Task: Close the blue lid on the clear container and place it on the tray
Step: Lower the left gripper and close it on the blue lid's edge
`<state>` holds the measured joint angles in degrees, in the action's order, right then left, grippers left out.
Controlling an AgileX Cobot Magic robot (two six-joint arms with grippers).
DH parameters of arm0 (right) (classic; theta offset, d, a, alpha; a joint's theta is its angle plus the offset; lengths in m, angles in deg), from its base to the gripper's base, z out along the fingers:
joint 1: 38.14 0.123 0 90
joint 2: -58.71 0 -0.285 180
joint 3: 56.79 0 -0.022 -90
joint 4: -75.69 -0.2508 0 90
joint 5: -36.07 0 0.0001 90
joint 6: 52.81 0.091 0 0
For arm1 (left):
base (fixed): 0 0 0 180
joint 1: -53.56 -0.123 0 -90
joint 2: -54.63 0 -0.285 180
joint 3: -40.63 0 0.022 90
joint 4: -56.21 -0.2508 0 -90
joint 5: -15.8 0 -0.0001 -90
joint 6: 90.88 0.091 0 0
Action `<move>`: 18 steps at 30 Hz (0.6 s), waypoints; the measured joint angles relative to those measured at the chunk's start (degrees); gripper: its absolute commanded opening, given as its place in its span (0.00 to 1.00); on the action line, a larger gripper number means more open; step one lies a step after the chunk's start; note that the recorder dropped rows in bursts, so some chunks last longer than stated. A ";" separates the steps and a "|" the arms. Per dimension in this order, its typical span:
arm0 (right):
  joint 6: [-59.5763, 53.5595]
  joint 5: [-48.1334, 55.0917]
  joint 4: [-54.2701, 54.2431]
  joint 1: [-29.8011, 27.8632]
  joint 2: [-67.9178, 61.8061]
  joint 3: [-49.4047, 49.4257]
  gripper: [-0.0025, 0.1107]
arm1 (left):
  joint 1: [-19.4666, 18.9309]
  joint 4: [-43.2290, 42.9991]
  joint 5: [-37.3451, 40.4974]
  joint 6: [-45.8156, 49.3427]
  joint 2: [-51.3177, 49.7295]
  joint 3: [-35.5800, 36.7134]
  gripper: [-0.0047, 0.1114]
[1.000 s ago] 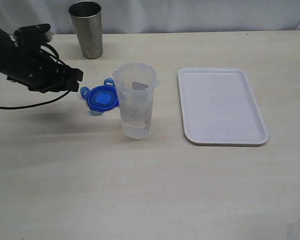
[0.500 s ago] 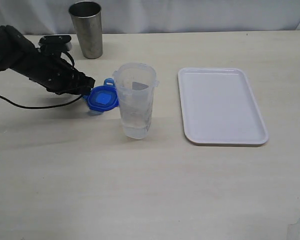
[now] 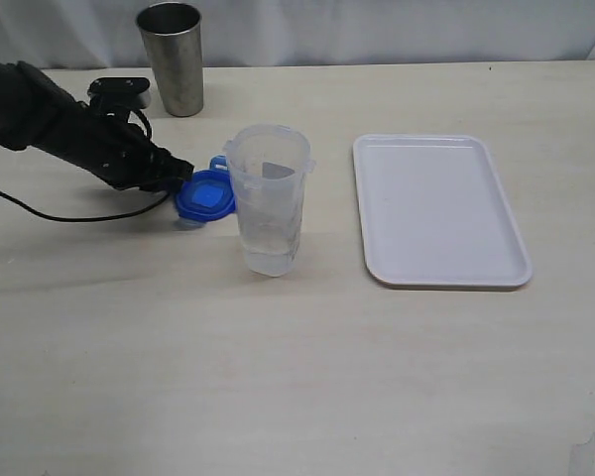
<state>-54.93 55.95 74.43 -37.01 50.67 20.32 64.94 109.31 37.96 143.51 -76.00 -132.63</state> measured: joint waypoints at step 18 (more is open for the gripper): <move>0.00 0.00 0.00 0.00 0.00 0.00 0.07 | 0.00 10.29 1.80 10.06 -0.24 0.00 0.14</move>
<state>-54.93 55.95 74.43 -37.01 50.67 20.32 64.94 119.60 39.76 153.57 -76.24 -132.63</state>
